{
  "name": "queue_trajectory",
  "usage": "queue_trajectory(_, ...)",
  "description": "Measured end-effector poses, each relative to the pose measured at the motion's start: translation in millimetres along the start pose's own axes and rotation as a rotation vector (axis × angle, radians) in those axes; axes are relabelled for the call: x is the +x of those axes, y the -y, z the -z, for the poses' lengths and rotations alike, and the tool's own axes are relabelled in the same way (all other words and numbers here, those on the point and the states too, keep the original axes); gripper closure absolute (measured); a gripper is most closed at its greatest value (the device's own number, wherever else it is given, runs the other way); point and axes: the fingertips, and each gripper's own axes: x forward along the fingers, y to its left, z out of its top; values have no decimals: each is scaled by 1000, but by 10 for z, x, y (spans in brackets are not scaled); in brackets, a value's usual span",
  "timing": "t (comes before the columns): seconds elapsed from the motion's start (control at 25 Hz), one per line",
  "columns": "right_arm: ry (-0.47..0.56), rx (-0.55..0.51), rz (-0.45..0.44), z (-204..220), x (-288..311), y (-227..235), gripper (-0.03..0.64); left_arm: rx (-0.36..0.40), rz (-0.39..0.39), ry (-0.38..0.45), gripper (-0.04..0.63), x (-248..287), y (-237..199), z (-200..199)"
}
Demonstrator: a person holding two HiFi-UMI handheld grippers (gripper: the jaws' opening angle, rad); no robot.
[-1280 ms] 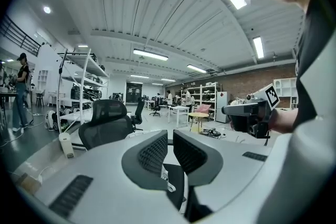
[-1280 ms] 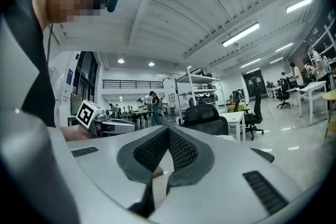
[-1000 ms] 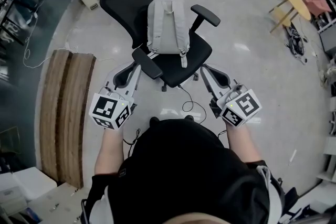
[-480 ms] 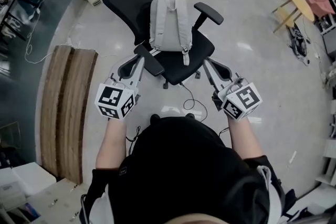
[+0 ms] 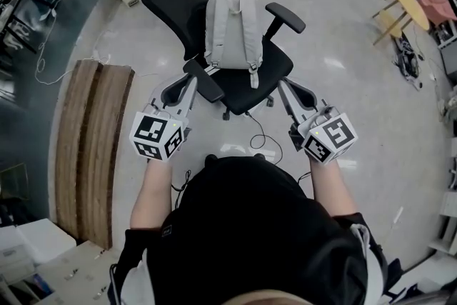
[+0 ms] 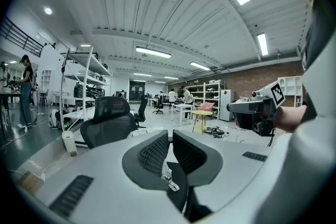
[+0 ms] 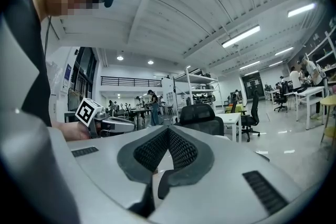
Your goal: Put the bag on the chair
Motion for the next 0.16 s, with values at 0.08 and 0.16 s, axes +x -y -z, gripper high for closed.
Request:
queue_trajectory(0.08,3,-1,2,-6,-8,0,589,1,-1,1,555,-5,-1,-2)
queue_trajectory(0.16,6,-1,3,-2,-17,0,589,2,-2,3,555,-8,3,3)
